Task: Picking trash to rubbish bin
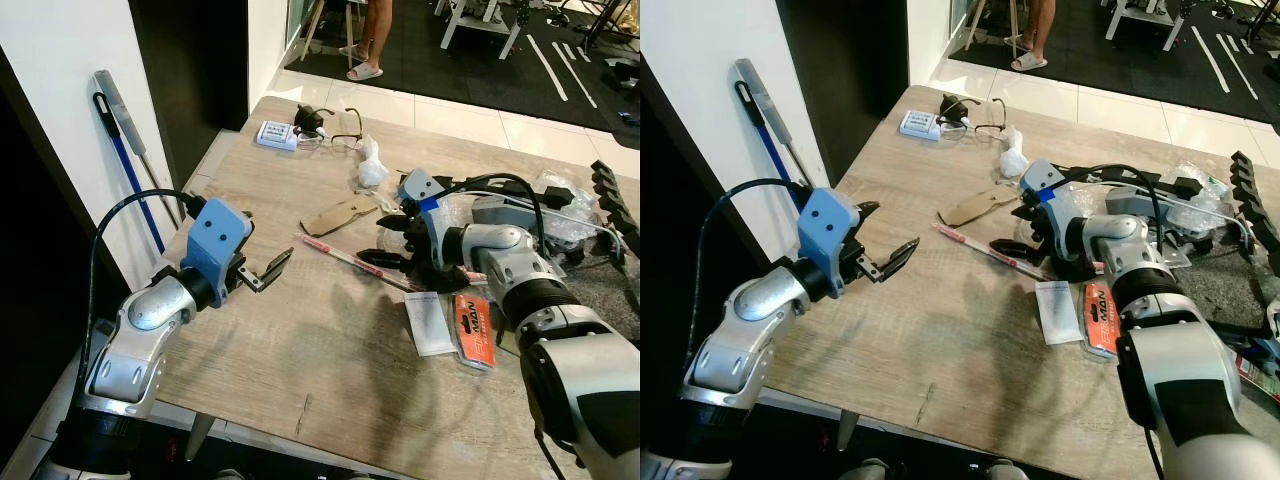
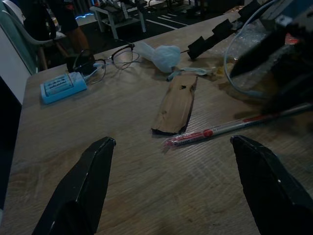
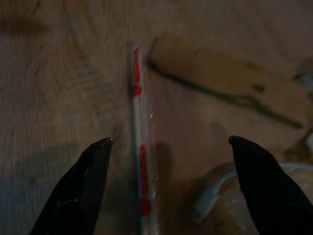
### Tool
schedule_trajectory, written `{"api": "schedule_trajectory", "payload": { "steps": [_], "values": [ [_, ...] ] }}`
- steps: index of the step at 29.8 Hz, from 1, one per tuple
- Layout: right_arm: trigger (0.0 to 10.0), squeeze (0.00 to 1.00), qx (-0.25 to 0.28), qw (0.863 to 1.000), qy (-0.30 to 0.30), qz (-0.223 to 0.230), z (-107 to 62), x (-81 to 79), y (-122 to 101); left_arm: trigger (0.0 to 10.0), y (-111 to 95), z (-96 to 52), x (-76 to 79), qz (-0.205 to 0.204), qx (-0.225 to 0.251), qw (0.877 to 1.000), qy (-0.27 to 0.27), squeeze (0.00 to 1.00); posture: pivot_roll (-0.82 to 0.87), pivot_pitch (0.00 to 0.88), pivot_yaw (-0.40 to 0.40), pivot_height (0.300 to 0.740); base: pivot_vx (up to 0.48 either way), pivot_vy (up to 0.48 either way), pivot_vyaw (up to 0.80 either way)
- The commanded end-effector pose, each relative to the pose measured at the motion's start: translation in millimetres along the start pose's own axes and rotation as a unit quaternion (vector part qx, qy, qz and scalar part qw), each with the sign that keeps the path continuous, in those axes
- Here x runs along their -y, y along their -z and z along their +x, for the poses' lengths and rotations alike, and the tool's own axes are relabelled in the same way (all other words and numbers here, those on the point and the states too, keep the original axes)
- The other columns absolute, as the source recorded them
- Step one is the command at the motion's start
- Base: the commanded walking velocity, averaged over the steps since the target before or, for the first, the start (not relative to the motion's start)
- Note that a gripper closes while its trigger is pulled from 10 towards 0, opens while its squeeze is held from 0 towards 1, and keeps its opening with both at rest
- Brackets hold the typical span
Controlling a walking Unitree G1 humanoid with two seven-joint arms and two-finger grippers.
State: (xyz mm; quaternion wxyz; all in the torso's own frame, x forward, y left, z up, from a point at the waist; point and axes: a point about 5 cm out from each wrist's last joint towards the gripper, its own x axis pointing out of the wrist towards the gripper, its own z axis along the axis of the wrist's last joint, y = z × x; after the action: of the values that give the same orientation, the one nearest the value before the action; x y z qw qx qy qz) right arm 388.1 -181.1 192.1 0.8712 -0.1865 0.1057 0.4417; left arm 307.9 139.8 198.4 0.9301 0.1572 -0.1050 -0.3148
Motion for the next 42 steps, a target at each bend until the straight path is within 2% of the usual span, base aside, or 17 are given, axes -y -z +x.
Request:
{"api": "schedule_trajectory", "payload": {
  "steps": [1, 4, 5, 7, 8, 16, 25, 32, 34, 35, 36, 37, 38, 39, 40, 41, 42],
  "values": [
    [10.0, 1.00, -0.017, 1.000, -0.011, 0.010, 0.7, -4.4, 10, 10.0, 1, 0.5, 8.6, -0.009, 0.001, 1.000, 0.015, 0.00, 0.00, 0.169, -0.071, 0.740, 0.000, 0.000, 0.00],
    [10.0, 0.95, -0.036, 0.999, -0.019, 0.011, 3.6, -9.3, 18, 10.0, 1, 1.2, 12.2, -0.011, 0.001, 1.000, 0.027, 0.00, 0.01, 0.170, -0.072, 0.740, 0.000, 0.000, 0.00],
    [10.0, 0.42, -0.045, 0.999, -0.026, 0.012, 5.0, -12.4, 23, 10.0, 1, 1.6, 14.4, -0.013, 0.001, 0.999, 0.035, 0.00, 0.01, 0.171, -0.073, 0.740, 0.000, 0.000, 0.00],
    [10.0, 0.42, -0.045, 0.999, -0.026, 0.012, 5.0, -12.4, 23, 10.0, 1, 1.6, 14.4, -0.013, 0.001, 0.999, 0.035, 0.00, 0.01, 0.171, -0.073, 0.740, 0.000, 0.000, 0.00],
    [10.0, 0.00, -0.054, 0.998, -0.034, 0.015, 6.5, -15.6, 27, 10.0, 2, 2.0, 16.1, -0.013, 0.000, 0.999, 0.041, 0.00, 0.01, 0.171, -0.074, 0.740, 0.000, 0.000, 0.00],
    [10.0, 0.00, -0.111, 0.992, -0.049, 0.029, 9.9, -25.3, 46, 10.0, 2, 1.9, 16.1, -0.012, -0.002, 0.999, 0.046, 0.00, 0.01, 0.176, -0.080, 0.740, 0.000, 0.000, 0.00],
    [9.8, 0.00, -0.106, 0.991, -0.048, 0.066, 10.6, -27.7, 50, 10.0, 3, 0.9, 16.7, -0.012, -0.005, 0.999, 0.046, 0.00, 0.01, 0.176, -0.081, 0.740, 0.000, 0.000, 0.00],
    [10.0, 0.00, -0.097, 0.990, -0.038, 0.092, 11.0, -33.6, 61, 10.0, 4, 1.8, 16.8, -0.004, -0.009, 0.999, 0.037, 0.00, 0.01, 0.180, -0.077, 0.740, 0.000, 0.000, 0.00],
    [9.8, 0.00, -0.091, 0.990, -0.034, 0.101, 12.3, -37.0, 65, 10.0, 4, 2.9, 16.8, -0.003, -0.009, 0.999, 0.034, 0.00, 0.01, 0.180, -0.076, 0.740, 0.000, 0.000, 0.00],
    [9.4, 0.00, -0.092, 0.990, -0.034, 0.102, 12.8, -39.0, 68, 10.0, 4, 3.4, 17.0, -0.004, -0.008, 0.999, 0.032, 0.00, 0.01, 0.180, -0.076, 0.740, 0.000, 0.000, 0.00],
    [8.5, 0.00, -0.093, 0.990, -0.035, 0.103, 13.1, -40.5, 70, 10.0, 4, 3.8, 17.4, -0.004, -0.008, 0.999, 0.033, 0.00, 0.01, 0.180, -0.076, 0.740, 0.000, 0.000, 0.00],
    [6.9, 0.00, -0.095, 0.989, -0.034, 0.103, 13.2, -41.7, 72, 10.0, 4, 4.0, 17.8, -0.005, -0.008, 0.999, 0.033, 0.00, 0.01, 0.179, -0.074, 0.740, 0.000, 0.000, 0.00],
    [6.9, 0.00, -0.095, 0.989, -0.034, 0.103, 13.2, -41.7, 72, 10.0, 4, 4.0, 17.8, -0.005, -0.008, 0.999, 0.033, 0.00, 0.01, 0.179, -0.074, 0.740, 0.000, 0.000, 0.00],
    [5.9, 0.00, -0.099, 0.989, -0.034, 0.102, 13.0, -42.5, 74, 10.0, 4, 4.1, 18.0, -0.004, -0.008, 0.999, 0.033, 0.00, 0.01, 0.179, -0.074, 0.740, 0.000, 0.000, 0.00],
    [5.9, 0.00, -0.099, 0.989, -0.034, 0.102, 13.0, -42.5, 74, 10.0, 4, 4.1, 18.0, -0.004, -0.008, 0.999, 0.033, 0.00, 0.01, 0.179, -0.074, 0.740, 0.000, 0.000, 0.00],
    [3.2, 0.00, -0.104, 0.989, -0.031, 0.103, 12.6, -42.9, 75, 10.0, 4, 4.2, 18.1, -0.004, -0.008, 0.999, 0.033, 0.00, 0.01, 0.179, -0.074, 0.740, 0.000, 0.000, 0.00],
    [3.2, 0.00, -0.104, 0.989, -0.031, 0.103, 12.6, -42.9, 75, 10.0, 4, 4.2, 18.1, -0.004, -0.008, 0.999, 0.033, 0.00, 0.01, 0.179, -0.074, 0.740, 0.000, 0.000, 0.00]
  ]
}}
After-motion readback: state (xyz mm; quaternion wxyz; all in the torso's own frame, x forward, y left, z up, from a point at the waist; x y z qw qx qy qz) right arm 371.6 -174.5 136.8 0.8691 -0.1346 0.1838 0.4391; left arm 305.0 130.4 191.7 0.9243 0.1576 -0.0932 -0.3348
